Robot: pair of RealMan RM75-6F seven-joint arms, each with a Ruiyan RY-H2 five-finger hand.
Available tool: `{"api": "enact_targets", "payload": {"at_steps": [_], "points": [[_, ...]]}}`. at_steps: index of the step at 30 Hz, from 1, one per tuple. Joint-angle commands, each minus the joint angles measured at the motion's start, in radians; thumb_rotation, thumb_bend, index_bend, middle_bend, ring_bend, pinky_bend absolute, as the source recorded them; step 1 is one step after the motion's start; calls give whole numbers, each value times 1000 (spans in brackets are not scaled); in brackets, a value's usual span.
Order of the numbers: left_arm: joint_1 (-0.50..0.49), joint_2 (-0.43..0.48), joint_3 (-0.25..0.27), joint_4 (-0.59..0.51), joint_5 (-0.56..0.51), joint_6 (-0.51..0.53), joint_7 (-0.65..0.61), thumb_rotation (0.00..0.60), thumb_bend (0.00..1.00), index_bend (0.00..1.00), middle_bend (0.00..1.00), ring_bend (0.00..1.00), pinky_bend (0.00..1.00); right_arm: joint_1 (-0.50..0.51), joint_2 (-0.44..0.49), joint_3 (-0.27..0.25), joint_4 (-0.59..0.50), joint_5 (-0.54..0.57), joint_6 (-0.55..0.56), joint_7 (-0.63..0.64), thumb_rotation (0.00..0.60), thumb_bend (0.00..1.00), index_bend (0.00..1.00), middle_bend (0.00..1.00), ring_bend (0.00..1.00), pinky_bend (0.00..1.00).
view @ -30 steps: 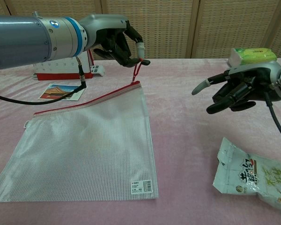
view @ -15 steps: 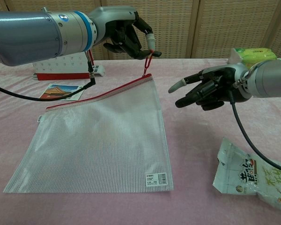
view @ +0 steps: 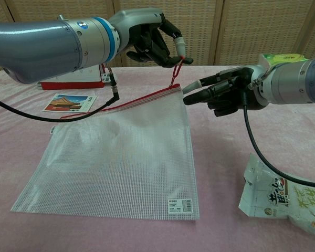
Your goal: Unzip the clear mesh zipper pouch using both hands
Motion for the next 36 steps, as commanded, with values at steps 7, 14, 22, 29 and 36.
{"api": "enact_targets", "payload": {"at_steps": [7, 14, 22, 29, 36], "points": [[-1, -7, -6, -13, -10, 19, 1, 600, 781, 791, 992, 887, 1000, 2, -18, 14, -3, 47, 21, -16, 600, 301, 514, 960, 972, 1000], [2, -13, -11, -12, -9, 18, -18, 600, 781, 793, 992, 887, 1000, 4, -27, 22, -5, 66, 24, -27, 600, 396, 556, 971, 974, 1000], [7, -8, -12, -9, -17, -1, -39, 600, 782, 793, 992, 887, 1000, 8, -47, 23, 2, 96, 46, -52, 600, 517, 589, 977, 974, 1000], [13, -3, -14, -7, -10, -8, -58, 600, 781, 794, 992, 887, 1000, 5, -43, 29, 4, 107, 32, -61, 600, 633, 668, 984, 976, 1000], [16, -1, -9, 8, -11, -17, -69, 600, 782, 794, 992, 887, 1000, -25, -33, 59, -12, 89, 8, -30, 600, 674, 733, 991, 979, 1000]]}}
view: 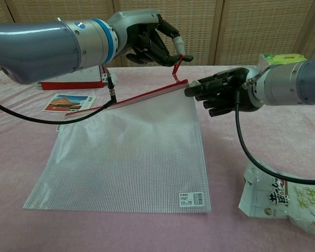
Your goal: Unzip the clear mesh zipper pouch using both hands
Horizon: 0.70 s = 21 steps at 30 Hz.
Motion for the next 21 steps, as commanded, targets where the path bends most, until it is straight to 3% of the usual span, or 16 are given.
{"api": "enact_targets", "payload": {"at_steps": [1, 21], "points": [[2, -1, 2, 7, 0, 0, -3, 600, 782, 794, 992, 887, 1000, -13, 6, 10, -7, -14, -8, 10, 600, 676, 738, 992, 980, 1000], [57, 52, 38, 85, -10, -54, -57, 600, 783, 796, 992, 887, 1000, -113, 47, 113, -39, -111, -79, 138, 600, 749, 767, 998, 980, 1000]]}}
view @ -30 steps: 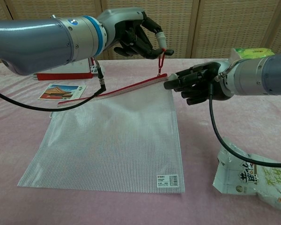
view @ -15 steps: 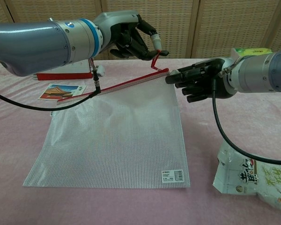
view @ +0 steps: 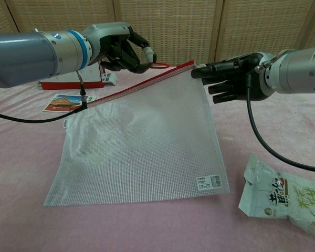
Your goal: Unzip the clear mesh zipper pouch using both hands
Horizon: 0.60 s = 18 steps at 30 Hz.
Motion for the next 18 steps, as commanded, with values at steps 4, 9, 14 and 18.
{"api": "enact_targets", "payload": {"at_steps": [4, 9, 14, 18], "points": [[11, 27, 10, 21, -23, -24, -1, 600, 782, 796, 992, 887, 1000, -21, 10, 27, -2, -26, -17, 30, 600, 756, 768, 998, 980, 1000], [26, 67, 21, 39, -46, -58, -7, 600, 783, 796, 992, 887, 1000, -40, 20, 45, -5, -37, -25, 58, 600, 761, 769, 998, 980, 1000], [39, 96, 34, 60, -60, -86, -15, 600, 784, 797, 992, 887, 1000, -52, 28, 55, 2, -44, -24, 75, 600, 766, 772, 998, 981, 1000], [52, 129, 49, 83, -71, -107, -17, 600, 784, 798, 992, 887, 1000, -64, 42, 64, 9, -45, -26, 89, 600, 765, 772, 998, 980, 1000]]}}
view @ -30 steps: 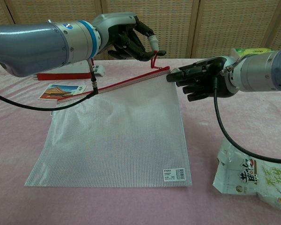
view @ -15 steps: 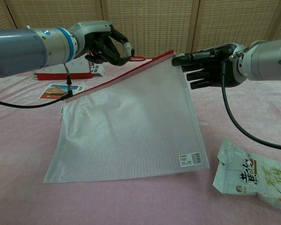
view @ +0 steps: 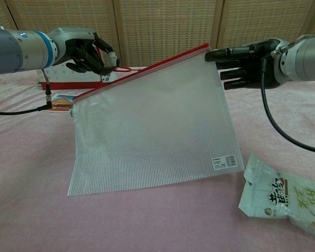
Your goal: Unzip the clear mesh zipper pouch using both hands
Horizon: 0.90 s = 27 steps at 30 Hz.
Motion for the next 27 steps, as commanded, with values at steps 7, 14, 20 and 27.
{"api": "enact_targets", "payload": {"at_steps": [7, 14, 20, 27], "points": [[20, 90, 48, 41, -60, -63, 25, 600, 784, 798, 992, 887, 1000, -24, 21, 15, 28, 3, -9, 33, 600, 766, 772, 998, 980, 1000], [44, 152, 70, 59, -61, -76, 19, 600, 784, 801, 992, 887, 1000, -37, 32, 12, 55, 7, -15, 44, 600, 766, 771, 998, 980, 1000], [61, 178, 76, 56, -36, -87, 1, 600, 784, 803, 992, 887, 1000, -40, 33, 8, 61, 7, -15, 46, 600, 767, 772, 998, 980, 1000], [55, 196, 88, 50, -48, -104, 9, 600, 784, 803, 992, 887, 1000, -39, 32, 8, 69, 12, -20, 51, 600, 767, 772, 1000, 981, 1000]]}}
